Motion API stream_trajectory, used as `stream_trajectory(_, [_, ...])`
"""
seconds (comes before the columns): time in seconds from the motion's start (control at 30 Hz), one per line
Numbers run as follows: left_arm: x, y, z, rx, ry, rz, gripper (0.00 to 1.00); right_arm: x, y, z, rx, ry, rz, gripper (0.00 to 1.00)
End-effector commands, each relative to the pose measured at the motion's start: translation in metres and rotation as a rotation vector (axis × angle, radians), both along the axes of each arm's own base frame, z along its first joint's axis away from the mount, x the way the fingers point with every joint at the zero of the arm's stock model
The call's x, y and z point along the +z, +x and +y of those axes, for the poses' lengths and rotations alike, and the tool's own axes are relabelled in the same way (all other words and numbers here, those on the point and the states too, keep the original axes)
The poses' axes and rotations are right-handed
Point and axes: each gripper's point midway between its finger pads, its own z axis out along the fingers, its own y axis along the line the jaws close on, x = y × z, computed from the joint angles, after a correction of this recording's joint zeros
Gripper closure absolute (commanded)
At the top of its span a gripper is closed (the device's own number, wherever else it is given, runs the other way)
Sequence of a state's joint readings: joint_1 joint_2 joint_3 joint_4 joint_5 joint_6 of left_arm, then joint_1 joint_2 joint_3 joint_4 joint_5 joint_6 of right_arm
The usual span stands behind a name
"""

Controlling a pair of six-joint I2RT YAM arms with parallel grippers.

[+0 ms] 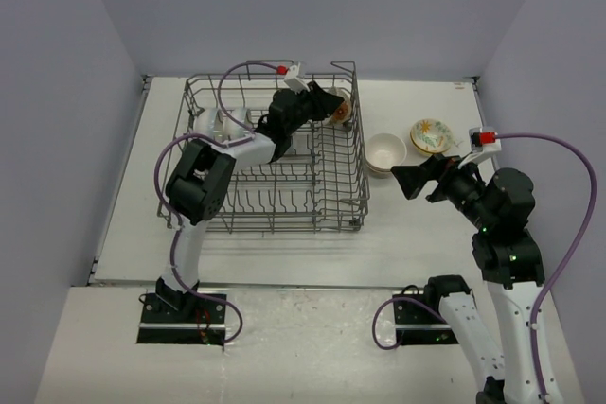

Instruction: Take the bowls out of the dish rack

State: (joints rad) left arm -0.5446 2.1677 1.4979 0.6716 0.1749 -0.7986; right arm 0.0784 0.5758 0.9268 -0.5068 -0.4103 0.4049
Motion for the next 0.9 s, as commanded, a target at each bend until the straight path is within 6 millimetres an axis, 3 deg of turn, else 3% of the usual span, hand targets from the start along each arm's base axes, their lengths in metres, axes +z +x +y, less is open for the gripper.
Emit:
stream_trajectory(0.0, [-0.013, 0.0, 0.008, 0.037, 0.052, 0.022, 0.67, 0.003, 0.003, 0.003, 0.02, -0.009, -0.032, 0.01])
stream_trajectory(0.27, [-0.027, 0.003, 0.007, 0.049, 0.128, 0.052, 0.5, 0.003, 0.003, 0.005, 0.035, -0.006, -0.033, 0.01])
stream_trajectory(0.43, [-0.038, 0.003, 0.007, 0.044, 0.165, 0.071, 0.5, 0.004, 0.003, 0.007, 0.045, -0.004, -0.035, 0.01])
stream_trajectory(0.73, [0.005, -0.007, 0.019, 0.065, 0.202, -0.024, 0.5, 0.002, 0.005, 0.007, 0.047, -0.004, -0.027, 0.01])
stream_trajectory(0.87, [0.012, -0.006, 0.024, 0.076, 0.248, -0.036, 0.5, 0.001, 0.006, 0.007, 0.047, -0.005, -0.023, 0.01])
